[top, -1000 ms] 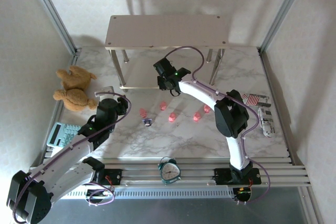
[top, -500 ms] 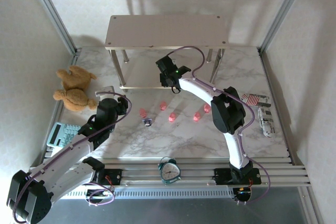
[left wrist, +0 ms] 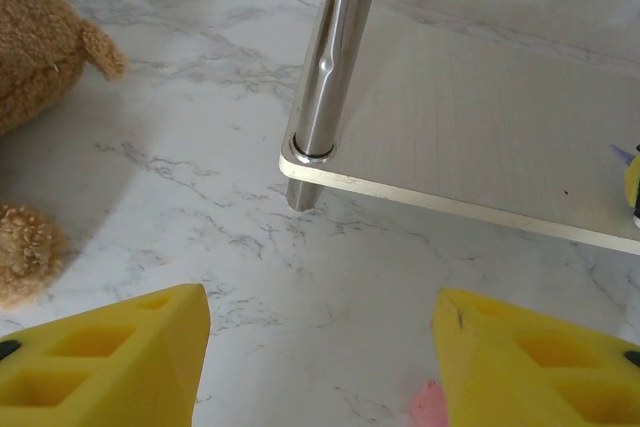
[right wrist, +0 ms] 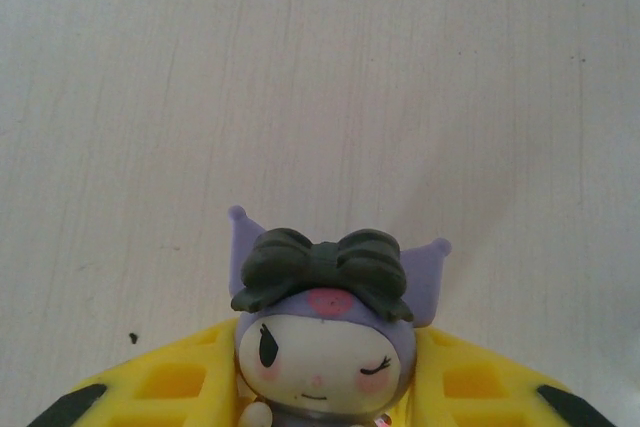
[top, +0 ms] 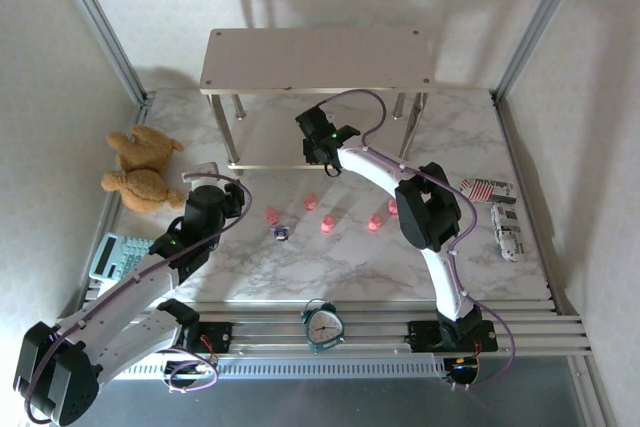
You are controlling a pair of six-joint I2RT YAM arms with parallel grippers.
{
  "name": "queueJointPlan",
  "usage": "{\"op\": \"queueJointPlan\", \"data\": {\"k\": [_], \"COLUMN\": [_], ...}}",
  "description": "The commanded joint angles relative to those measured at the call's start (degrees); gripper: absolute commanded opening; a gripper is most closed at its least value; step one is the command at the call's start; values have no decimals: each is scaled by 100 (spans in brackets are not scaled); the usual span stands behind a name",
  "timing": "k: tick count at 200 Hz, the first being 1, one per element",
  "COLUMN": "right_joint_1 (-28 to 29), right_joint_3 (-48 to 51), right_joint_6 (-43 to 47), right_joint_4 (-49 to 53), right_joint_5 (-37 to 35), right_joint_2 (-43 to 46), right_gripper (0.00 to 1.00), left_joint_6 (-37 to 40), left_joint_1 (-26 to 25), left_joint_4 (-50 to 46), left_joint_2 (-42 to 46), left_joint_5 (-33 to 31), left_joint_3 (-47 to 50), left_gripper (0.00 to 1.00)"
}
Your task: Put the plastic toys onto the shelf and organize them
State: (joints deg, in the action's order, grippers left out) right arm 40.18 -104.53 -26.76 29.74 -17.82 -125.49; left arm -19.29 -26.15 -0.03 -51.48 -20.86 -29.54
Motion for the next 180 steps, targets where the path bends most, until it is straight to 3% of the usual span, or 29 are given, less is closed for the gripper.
{"op": "queueJointPlan", "data": {"k": [1,180], "right_joint_1": [-107,-175], "right_joint_3": [-175,-374], "right_joint_6": [-67,-226], "right_joint_4": [94,131], "right_joint_5": [132,270], "right_joint_2": [-187,-437], "right_gripper": [29,43], "left_joint_6": [92,101], "left_joint_1": [9,31], "left_joint_4": [30,12], "left_joint_2": [-18,-28], "left_joint_5": [-167,-174], "left_joint_3": [-123,-96], "left_gripper": [61,62]}}
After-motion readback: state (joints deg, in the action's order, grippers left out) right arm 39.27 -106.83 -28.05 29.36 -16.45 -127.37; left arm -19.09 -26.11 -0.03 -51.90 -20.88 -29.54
